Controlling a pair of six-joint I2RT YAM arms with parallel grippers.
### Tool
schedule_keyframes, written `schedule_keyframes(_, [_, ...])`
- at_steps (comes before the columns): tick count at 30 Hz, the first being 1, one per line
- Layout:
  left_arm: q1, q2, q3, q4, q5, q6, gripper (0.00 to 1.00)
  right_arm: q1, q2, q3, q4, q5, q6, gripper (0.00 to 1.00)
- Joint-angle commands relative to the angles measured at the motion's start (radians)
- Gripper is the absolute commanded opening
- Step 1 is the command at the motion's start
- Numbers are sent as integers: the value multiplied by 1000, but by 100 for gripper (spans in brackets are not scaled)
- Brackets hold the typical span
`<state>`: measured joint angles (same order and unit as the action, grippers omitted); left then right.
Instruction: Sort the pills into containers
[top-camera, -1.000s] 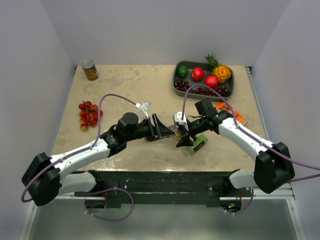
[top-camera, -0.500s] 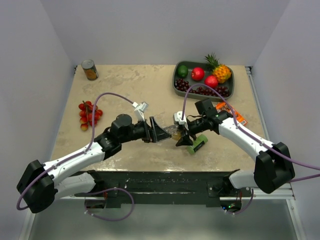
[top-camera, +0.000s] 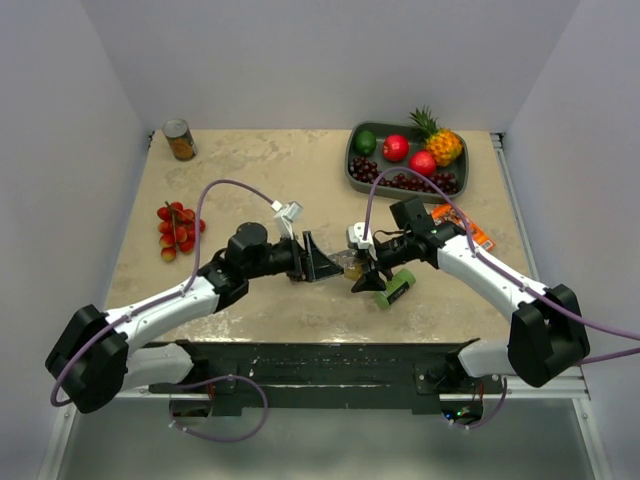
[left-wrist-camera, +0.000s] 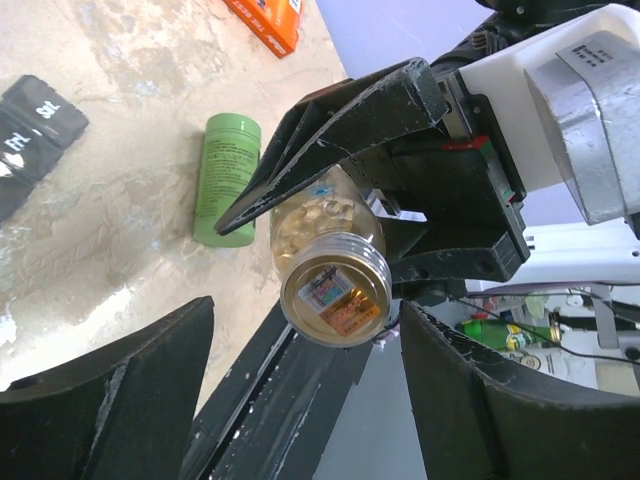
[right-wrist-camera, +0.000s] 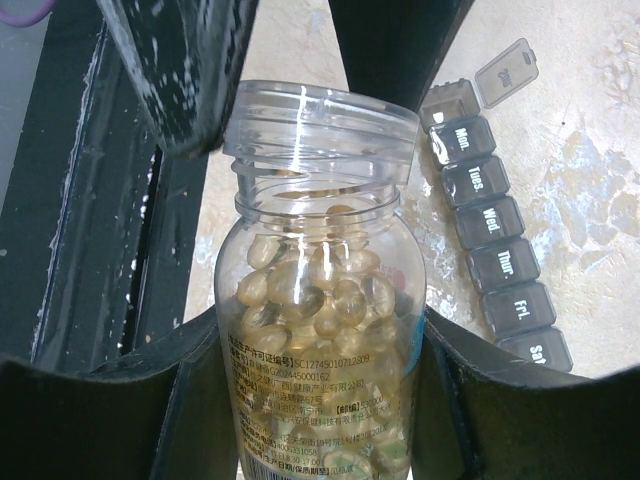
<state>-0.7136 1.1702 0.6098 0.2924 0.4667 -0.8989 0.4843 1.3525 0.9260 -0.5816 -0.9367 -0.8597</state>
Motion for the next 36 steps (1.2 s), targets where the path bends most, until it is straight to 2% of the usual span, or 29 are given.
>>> schedule_keyframes(1, [6, 43, 54, 108, 70, -17, 77, -1, -21, 11, 23, -28, 1, 0])
schedule_keyframes(3, [6, 63, 57, 129, 84, -23, 73, -1, -23, 10, 22, -30, 1, 0])
schedule_keyframes(6, [6, 78, 65, 137, 89, -29, 64, -1, -24, 10, 22, -27, 1, 0])
schedule_keyframes(9, [6, 88, 71, 137, 90, -31, 47, 0, -23, 10, 23, -28, 1, 0])
schedule_keyframes(10, [6, 89, 70, 137, 90, -31, 37, -1, -23, 10, 25, -28, -1, 0])
schedule_keyframes(12, [6, 88, 70, 136, 90, -32, 28, 0, -23, 10, 25, -25, -1, 0])
schedule_keyframes(13, [6, 83, 68, 136, 90, -31, 17, -1, -23, 10, 25, -24, 1, 0])
schedule_keyframes(15, [8, 74, 64, 125, 84, -26, 8, -1, -23, 10, 25, -24, -1, 0])
schedule_keyframes(21, [64, -32, -14, 102, 33, -37, 1, -3, -24, 8, 29, -19, 2, 0])
schedule_keyframes(24, [117, -110, -68, 96, 20, -57, 0, -1, -24, 8, 29, -19, 4, 0])
schedule_keyframes(27, [167, -173, -97, 24, -13, -40, 0, -3, -24, 8, 29, -17, 4, 0])
schedule_keyframes(30, [224, -222, -122, -142, -138, -2, 0, -3, -26, 8, 31, -16, 7, 0])
schedule_keyframes(31, [241, -234, -130, -232, -224, 6, 0, -4, -27, 8, 31, -16, 5, 0])
schedule_keyframes(34, [319, -233, -168, -352, -363, 17, 0, -6, -29, 8, 31, -16, 5, 0])
schedule_keyframes(36, [384, -222, -203, -360, -408, 21, 0, -6, -32, 8, 31, -17, 7, 0])
